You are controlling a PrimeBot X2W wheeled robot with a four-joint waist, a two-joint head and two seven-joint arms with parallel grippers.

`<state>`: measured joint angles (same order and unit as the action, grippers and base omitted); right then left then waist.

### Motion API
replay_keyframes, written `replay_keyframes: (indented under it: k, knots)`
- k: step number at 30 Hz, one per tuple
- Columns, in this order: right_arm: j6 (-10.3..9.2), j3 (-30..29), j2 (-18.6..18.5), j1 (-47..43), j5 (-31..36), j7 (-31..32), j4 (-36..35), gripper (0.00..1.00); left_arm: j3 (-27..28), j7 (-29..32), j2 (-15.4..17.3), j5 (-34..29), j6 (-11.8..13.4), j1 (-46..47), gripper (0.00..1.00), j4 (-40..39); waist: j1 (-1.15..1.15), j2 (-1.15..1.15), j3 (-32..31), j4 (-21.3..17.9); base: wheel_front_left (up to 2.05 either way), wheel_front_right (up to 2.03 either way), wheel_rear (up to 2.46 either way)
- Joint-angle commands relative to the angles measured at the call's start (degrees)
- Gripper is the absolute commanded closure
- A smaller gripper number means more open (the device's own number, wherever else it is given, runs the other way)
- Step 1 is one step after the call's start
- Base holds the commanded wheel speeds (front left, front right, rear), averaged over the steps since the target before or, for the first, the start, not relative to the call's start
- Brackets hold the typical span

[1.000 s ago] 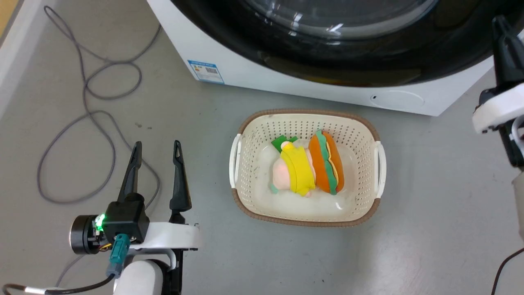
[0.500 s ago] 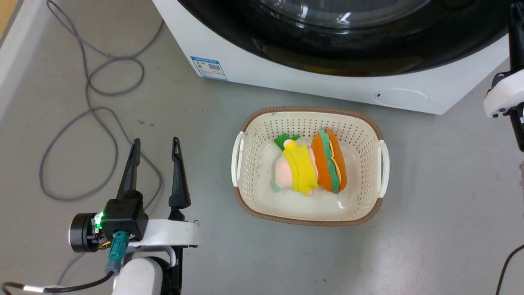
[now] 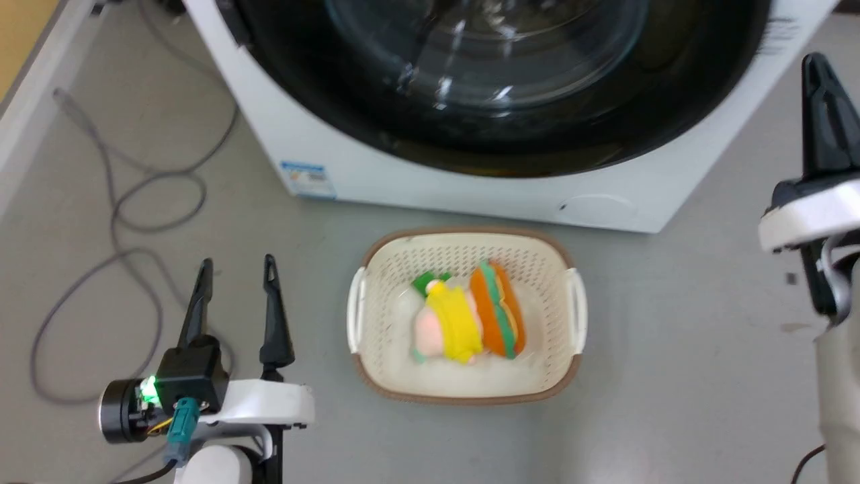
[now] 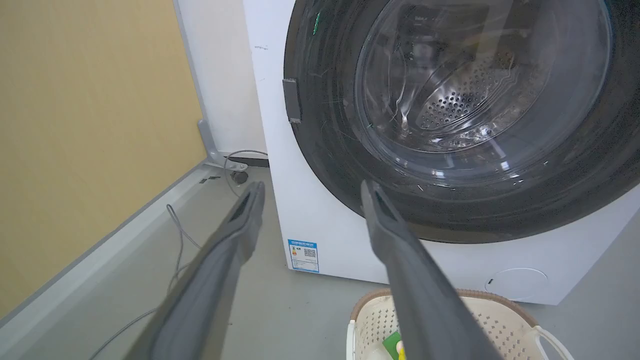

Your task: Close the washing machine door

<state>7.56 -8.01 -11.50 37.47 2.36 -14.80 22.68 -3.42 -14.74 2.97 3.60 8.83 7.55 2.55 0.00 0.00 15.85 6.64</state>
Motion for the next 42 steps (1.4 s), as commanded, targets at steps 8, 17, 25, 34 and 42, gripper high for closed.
replay_keyframes:
  k: [8, 17, 25, 34, 42]
  knots:
    - [-0.08, -0.6, 6.4, -14.3, -4.6, -0.2, -10.7, 0.16, 2.1, -0.3, 0.3, -1.0, -1.1, -4.6, 0.00, 1.5, 0.00, 0.00, -8.9, -7.4, 0.00, 0.00, 0.00]
    - [-0.08, 2.6, 7.6, -23.4, -6.4, -0.2, -12.9, 0.00, 2.6, -0.3, 0.3, -1.5, -1.8, -8.1, 0.00, 1.5, 0.00, 0.00, -12.5, -9.2, 0.00, 0.00, 0.00]
    - [-0.08, 2.1, 8.5, -32.4, -6.7, -0.2, -13.9, 0.00, 2.2, -0.3, 0.3, -1.6, -2.1, -10.1, 0.00, 1.3, 0.00, 0.00, -15.0, -9.1, 0.00, 0.00, 0.00]
    - [-0.08, 3.0, 8.6, -36.9, -9.1, -0.2, -15.6, 0.00, 2.4, -0.3, 0.2, -1.5, -2.6, -11.0, 0.00, 1.5, 0.00, 0.00, -15.9, -9.4, 0.00, 0.00, 0.00]
    - [-0.02, 3.0, 8.3, -36.4, -8.6, 0.4, -15.5, 1.00, 2.3, 0.4, 0.0, -1.5, -2.9, -10.3, 1.00, 1.4, 0.00, 0.00, -16.0, -9.4, 0.00, 0.00, 0.00]
